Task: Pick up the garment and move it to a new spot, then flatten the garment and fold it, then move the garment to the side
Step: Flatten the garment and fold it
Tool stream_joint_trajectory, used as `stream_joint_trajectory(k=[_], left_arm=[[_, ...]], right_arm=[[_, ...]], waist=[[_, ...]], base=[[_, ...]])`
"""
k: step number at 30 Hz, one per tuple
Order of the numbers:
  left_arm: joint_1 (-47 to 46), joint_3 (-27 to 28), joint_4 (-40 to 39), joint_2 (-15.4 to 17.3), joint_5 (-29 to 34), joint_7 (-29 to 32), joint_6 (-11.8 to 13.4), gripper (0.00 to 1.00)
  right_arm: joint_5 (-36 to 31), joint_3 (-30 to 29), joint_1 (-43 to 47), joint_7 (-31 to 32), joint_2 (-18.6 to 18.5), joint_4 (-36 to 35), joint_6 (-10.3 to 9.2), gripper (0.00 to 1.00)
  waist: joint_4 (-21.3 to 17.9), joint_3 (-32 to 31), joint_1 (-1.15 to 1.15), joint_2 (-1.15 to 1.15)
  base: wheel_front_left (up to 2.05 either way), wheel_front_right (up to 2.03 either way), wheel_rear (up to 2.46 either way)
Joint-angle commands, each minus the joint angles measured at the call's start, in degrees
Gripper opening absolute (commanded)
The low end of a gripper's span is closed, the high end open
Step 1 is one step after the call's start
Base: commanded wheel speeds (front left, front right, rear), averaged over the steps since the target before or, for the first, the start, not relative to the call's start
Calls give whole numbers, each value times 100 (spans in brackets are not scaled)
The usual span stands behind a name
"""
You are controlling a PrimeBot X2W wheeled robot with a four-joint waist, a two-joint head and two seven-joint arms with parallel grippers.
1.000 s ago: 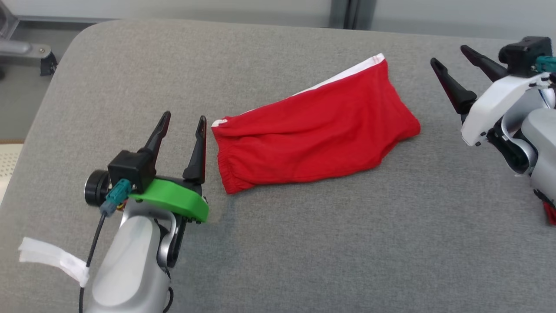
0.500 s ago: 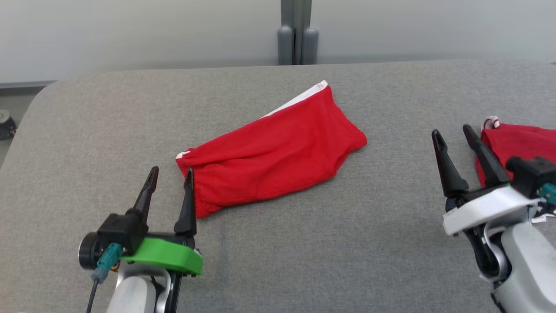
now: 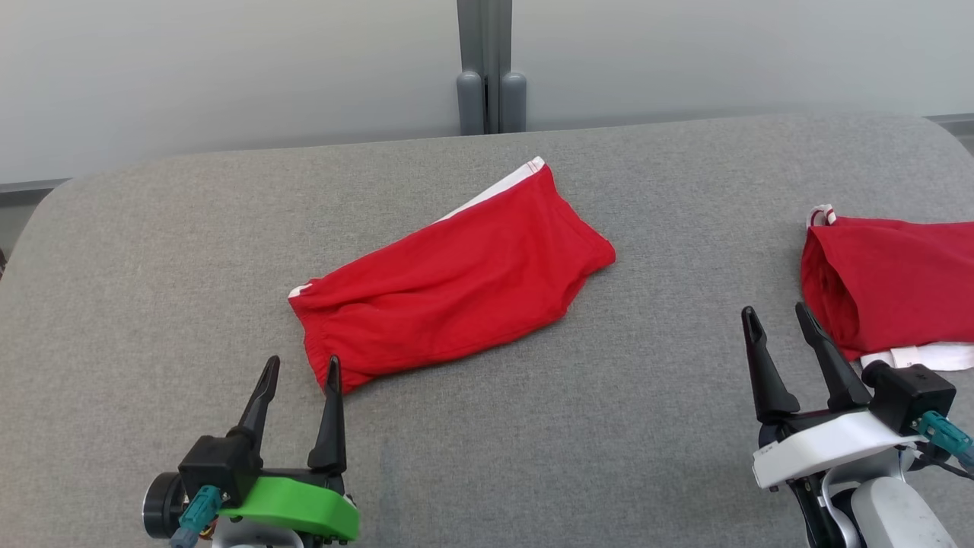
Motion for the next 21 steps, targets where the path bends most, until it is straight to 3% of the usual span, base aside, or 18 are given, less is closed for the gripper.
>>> stream_joint_trajectory(k=[1,13,17,21], left_arm=[[67,-13,5,2,-31,0,36,100],[-249,-212,25,4,-306,0,86,100],[-361,-280,11,4,-343,0,95,100],[-460,-346,29,4,-369,0,104,100]], right_arm=[[-33,-24,61,-13,-28,-8,2,100],[137,63,-108,-13,14,112,2,100],[914,237,-352,222,108,277,2,100],[2145,224,-672,929,324,401,2,100]], waist=[[12,-5,0,0],[273,207,0,0],[421,398,0,0],[602,631,0,0]], base=[[0,0,0],[0,0,0],[0,0,0],[0,0,0]])
